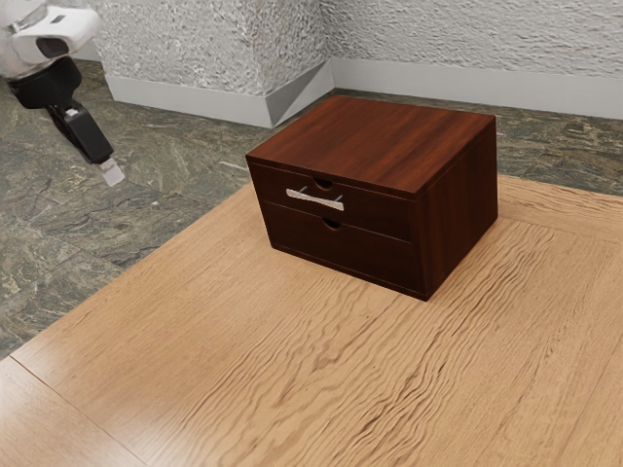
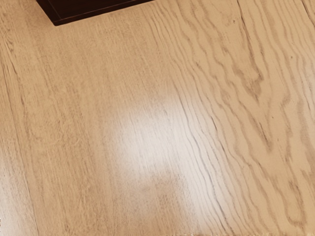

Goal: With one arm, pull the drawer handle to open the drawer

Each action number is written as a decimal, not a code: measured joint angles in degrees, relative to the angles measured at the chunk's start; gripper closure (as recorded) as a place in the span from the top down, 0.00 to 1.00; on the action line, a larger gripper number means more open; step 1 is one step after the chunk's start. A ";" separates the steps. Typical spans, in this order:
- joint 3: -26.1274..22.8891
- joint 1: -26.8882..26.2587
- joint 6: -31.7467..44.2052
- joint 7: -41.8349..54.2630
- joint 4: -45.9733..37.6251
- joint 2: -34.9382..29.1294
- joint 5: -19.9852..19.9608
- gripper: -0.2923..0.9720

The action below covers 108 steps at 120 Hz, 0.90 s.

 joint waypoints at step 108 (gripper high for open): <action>-14.21 5.24 14.93 58.69 -5.12 7.34 10.08 0.77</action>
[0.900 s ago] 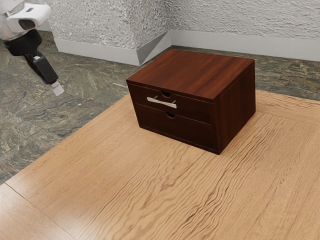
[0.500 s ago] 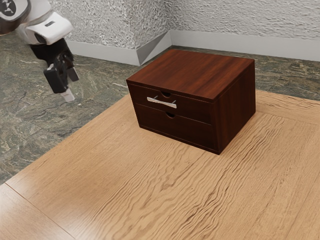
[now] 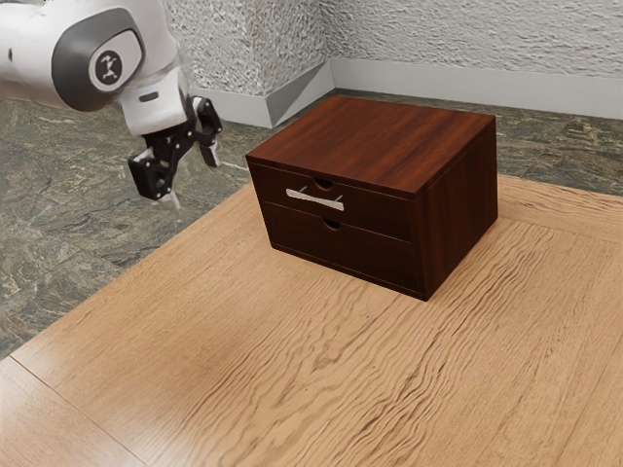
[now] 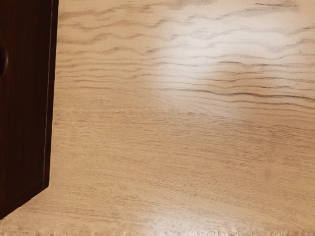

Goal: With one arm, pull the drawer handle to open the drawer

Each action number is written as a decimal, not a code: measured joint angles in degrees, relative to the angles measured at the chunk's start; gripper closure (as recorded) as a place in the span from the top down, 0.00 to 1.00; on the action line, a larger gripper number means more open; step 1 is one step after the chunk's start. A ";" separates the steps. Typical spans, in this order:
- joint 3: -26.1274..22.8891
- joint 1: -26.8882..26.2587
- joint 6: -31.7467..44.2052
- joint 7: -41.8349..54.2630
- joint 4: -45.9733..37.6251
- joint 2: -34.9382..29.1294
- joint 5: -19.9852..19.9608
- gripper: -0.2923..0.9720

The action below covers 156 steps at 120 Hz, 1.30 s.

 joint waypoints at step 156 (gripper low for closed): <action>-2.08 11.64 14.87 21.51 8.39 12.63 -1.30 0.77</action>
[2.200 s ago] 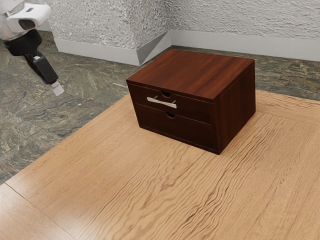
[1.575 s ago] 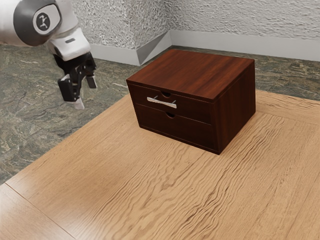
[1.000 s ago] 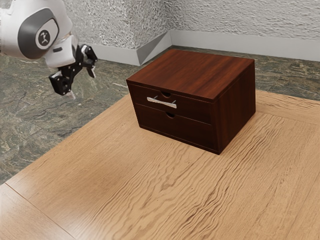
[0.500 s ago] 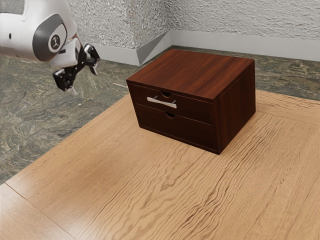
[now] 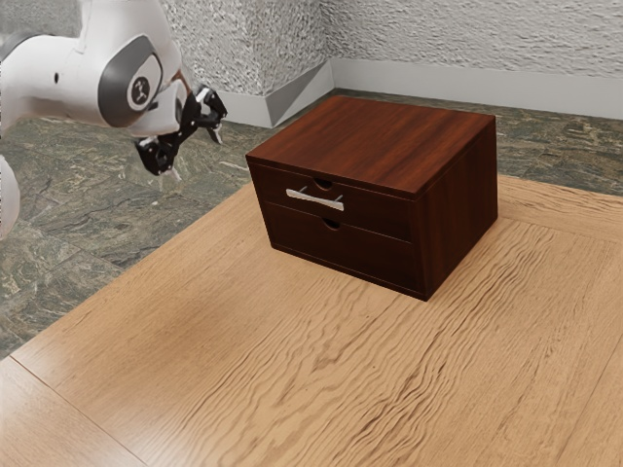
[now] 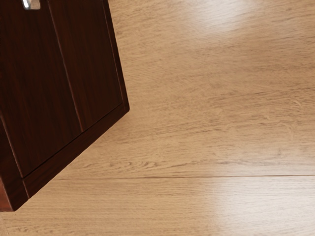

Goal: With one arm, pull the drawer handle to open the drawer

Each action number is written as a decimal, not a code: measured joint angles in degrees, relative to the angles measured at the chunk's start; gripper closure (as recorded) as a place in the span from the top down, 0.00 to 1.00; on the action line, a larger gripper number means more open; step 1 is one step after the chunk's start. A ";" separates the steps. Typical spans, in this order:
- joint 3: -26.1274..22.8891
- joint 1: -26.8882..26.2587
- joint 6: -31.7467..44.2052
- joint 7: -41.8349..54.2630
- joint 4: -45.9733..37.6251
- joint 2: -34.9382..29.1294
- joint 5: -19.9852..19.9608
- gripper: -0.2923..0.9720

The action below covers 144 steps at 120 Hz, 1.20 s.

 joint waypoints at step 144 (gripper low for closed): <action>-7.97 0.13 5.79 1.29 -4.83 1.40 0.17 0.58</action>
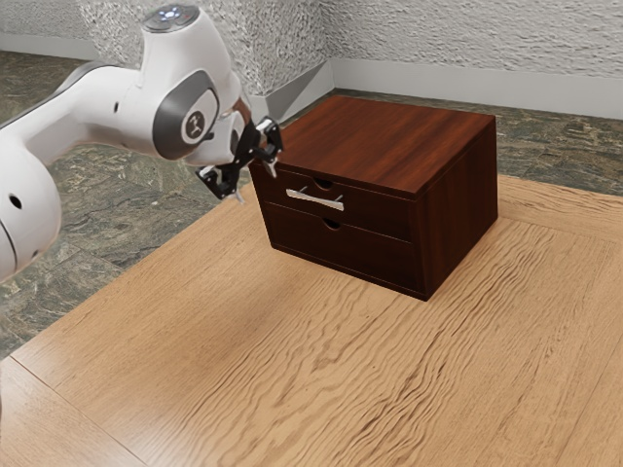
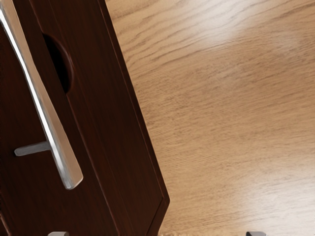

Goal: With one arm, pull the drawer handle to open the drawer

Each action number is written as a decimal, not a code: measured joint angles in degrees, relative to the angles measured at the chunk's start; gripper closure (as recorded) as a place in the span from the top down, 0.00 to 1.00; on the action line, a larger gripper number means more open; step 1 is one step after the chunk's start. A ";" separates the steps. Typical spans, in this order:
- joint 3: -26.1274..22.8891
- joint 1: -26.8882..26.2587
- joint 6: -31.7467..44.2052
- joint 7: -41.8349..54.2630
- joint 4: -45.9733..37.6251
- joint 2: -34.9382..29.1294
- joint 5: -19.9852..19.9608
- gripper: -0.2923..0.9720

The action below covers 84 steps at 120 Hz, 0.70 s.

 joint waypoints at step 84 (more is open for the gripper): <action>-2.87 -1.69 1.61 -10.46 2.10 3.10 0.15 0.56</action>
